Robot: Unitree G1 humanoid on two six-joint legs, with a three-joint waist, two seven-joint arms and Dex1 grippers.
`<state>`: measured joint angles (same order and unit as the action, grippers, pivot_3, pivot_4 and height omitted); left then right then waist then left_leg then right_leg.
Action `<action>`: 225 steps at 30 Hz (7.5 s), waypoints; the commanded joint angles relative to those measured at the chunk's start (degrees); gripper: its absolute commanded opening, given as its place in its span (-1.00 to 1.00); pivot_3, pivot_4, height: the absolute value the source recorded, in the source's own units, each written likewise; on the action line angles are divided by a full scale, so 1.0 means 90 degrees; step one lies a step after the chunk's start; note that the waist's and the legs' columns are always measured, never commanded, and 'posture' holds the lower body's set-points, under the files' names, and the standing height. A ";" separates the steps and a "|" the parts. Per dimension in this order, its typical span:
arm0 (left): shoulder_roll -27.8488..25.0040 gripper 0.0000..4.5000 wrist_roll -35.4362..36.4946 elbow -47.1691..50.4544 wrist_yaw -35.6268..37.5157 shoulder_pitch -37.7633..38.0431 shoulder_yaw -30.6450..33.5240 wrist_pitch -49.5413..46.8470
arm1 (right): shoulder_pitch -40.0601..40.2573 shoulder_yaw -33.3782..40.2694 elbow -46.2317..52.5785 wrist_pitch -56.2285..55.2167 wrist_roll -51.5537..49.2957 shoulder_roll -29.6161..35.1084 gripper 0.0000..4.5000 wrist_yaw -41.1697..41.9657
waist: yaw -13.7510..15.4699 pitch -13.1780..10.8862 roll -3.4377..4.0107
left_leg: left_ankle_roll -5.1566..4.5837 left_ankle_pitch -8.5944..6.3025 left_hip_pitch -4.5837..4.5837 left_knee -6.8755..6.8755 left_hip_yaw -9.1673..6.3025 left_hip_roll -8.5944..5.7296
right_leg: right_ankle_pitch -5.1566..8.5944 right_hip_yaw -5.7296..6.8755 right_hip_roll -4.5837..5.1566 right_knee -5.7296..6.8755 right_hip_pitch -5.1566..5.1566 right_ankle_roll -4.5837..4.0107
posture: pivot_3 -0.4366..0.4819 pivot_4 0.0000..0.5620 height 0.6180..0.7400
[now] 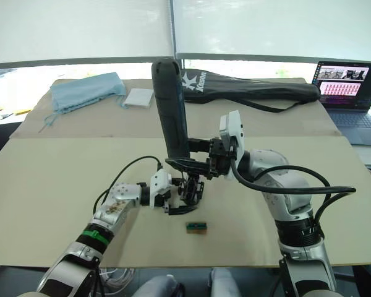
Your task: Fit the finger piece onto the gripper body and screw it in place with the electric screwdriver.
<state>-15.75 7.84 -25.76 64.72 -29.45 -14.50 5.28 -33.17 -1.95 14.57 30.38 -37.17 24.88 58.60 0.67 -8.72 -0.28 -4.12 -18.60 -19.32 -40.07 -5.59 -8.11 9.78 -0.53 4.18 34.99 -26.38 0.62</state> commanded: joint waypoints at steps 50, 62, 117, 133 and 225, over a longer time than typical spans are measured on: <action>0.0032 0.03 -0.0117 0.0042 0.0012 0.0094 -0.0090 -0.0261 | 0.0712 -0.0545 0.0029 -0.0429 0.0472 -0.0063 -0.15 -0.0529 | 0.0002 0.0044 -0.0002 | 0.0000 0.0000 0.0016 -0.0008 -0.0001 0.0000 | 0.0000 0.0000 0.0000 0.0003 0.0017 0.0000 | -0.05 -0.47 1.00; 0.0030 0.03 -0.0125 0.0070 0.0000 0.0143 -0.0095 -0.0269 | 0.0814 -0.0790 0.0092 -0.0160 0.0488 0.0017 -0.15 -0.0757 | 0.0002 0.0096 -0.0011 | 0.0000 0.0000 0.0020 0.0001 -0.0001 0.0000 | 0.0000 -0.0001 -0.0001 0.0002 0.0018 0.0000 | -0.05 -0.47 1.00; -0.0935 0.99 0.0169 0.0873 0.0078 0.0800 0.0396 -0.0774 | 0.0094 0.1420 0.1552 -0.0104 -0.1843 0.0829 -0.15 -0.0502 | -0.0073 0.0146 -0.0017 | -0.0002 -0.0002 0.0009 0.0020 -0.0002 0.0003 | 0.0001 -0.0005 -0.0003 -0.0004 0.0001 0.0000 | -0.05 -0.47 1.00; -0.2616 0.99 0.1442 0.1801 0.1778 0.2085 0.1580 -0.0175 | 0.3782 0.3345 0.2048 -0.1079 -0.1205 0.1650 -0.15 -0.0046 | 0.0065 0.0123 0.0000 | -0.0014 -0.0011 0.0009 0.0027 -0.0001 0.0001 | 0.0003 0.0001 0.0003 -0.0015 0.0007 0.0003 | -0.05 -0.47 1.00; -0.1226 0.99 -0.0070 0.2908 -0.0085 0.1810 -0.0953 -0.1202 | 0.2912 -0.0332 0.1288 -0.2862 0.0701 0.0379 -0.15 0.0534 | 0.0014 0.0090 -0.0021 | -0.0007 -0.0007 0.0022 0.0022 0.0003 0.0002 | 0.0003 -0.0003 -0.0001 -0.0009 0.0017 0.0003 | -0.05 -0.47 1.00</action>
<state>-26.06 8.35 0.75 64.61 -13.73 -22.56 -4.00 -6.01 -5.72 25.02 6.88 -30.47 28.56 63.43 0.80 -7.91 -0.46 -4.18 -18.66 -19.12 -39.88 -5.56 -8.09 9.81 -0.55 4.17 34.91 -26.23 0.65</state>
